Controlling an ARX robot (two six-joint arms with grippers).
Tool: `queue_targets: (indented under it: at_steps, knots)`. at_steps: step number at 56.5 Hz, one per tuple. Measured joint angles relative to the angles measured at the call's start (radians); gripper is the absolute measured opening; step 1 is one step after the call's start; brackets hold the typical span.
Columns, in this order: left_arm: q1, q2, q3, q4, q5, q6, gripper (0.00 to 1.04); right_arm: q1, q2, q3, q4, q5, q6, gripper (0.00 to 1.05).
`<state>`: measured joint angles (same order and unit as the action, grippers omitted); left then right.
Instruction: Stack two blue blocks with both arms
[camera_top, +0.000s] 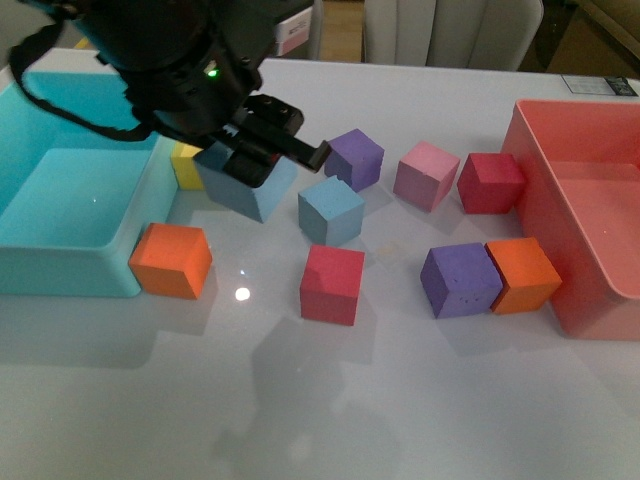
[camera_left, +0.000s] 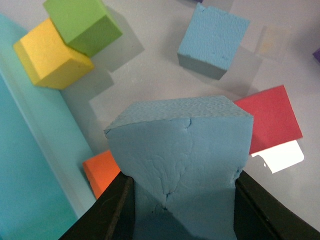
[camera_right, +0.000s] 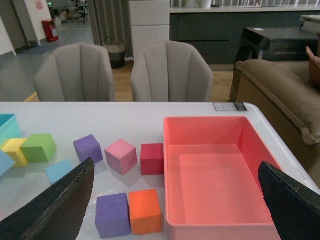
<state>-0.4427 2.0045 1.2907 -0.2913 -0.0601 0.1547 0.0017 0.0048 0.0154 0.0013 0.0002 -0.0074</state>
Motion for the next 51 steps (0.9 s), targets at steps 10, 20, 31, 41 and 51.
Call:
queue_targets:
  at_steps: [10, 20, 31, 41, 51]
  knots:
    - [-0.023, 0.151, 0.221, -0.087, 0.001, 0.032, 0.41, 0.000, 0.000, 0.000, 0.000, 0.000, 0.000, 0.96]
    - [-0.043, 0.266, 0.398, -0.149, 0.003, 0.045, 0.41, 0.000, 0.000, 0.000, 0.000, 0.000, 0.000, 0.96]
    - [-0.063, 0.352, 0.498, -0.184, -0.001, 0.058, 0.41, 0.000, 0.000, 0.000, 0.000, 0.000, 0.000, 0.96]
    - [-0.080, 0.401, 0.531, -0.196, -0.005, 0.066, 0.41, 0.000, 0.000, 0.000, 0.000, 0.000, 0.000, 0.96]
    - [-0.089, 0.449, 0.570, -0.207, -0.013, 0.076, 0.41, 0.000, 0.000, 0.000, 0.000, 0.000, 0.000, 0.96]
